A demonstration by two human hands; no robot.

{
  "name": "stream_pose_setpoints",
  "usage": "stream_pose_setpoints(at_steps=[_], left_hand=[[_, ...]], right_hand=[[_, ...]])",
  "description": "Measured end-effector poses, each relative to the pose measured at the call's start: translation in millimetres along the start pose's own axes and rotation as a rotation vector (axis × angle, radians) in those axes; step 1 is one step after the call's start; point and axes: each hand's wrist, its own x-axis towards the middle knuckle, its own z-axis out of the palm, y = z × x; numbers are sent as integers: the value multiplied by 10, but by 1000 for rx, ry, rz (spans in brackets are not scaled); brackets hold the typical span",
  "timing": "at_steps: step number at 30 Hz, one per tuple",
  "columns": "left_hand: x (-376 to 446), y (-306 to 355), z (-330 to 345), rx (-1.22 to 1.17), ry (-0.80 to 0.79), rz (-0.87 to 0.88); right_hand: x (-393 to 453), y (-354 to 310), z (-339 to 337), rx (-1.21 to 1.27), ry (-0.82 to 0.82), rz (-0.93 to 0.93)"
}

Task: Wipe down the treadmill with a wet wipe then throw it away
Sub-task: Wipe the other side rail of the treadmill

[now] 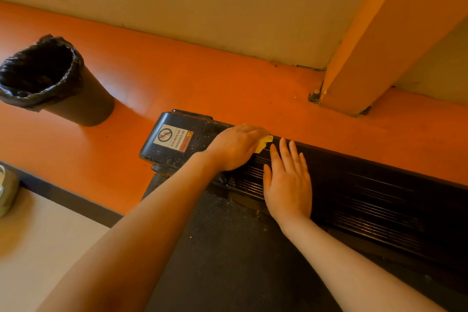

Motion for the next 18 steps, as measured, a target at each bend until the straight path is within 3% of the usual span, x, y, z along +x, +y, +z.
stream_pose_setpoints(at_steps=[7, 13, 18], left_hand=[[-52, -211, -50, 38, -35, -57], [-239, -204, 154, 34, 157, -39], [-606, 24, 374, -29, 256, -122]], right_hand=[[3, -1, -8, 6, -10, 2], [2, -9, -36, -1, -44, 7], [2, -18, -29, -19, -51, 8]])
